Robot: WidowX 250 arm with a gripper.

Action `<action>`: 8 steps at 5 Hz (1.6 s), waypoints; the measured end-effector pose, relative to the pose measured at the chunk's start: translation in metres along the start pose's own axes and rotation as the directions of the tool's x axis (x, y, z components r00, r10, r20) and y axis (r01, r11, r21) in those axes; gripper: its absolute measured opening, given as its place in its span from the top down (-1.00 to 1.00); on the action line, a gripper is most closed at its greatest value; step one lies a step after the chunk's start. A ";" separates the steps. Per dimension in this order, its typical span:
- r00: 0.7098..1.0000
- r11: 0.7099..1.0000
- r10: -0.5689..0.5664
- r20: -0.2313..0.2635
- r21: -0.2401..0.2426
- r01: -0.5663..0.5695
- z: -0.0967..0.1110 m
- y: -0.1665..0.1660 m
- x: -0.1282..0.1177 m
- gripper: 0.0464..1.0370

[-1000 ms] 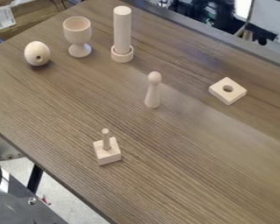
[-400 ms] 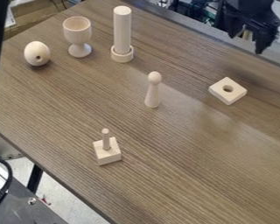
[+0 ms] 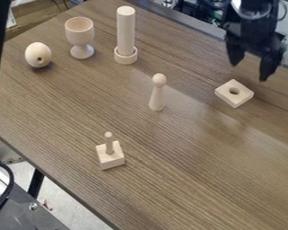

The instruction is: Moves a white object along the table

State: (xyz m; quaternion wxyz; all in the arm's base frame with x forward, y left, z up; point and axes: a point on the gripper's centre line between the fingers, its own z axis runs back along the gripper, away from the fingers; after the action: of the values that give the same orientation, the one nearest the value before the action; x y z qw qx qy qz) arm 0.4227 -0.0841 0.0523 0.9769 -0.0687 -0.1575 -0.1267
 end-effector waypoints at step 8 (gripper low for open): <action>0.983 0.974 -0.025 0.182 0.226 -0.017 0.075 0.010 -0.009 -0.52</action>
State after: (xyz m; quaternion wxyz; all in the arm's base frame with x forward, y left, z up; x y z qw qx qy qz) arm 0.3951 -0.0594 0.1190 0.9594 0.0321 -0.2607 -0.1032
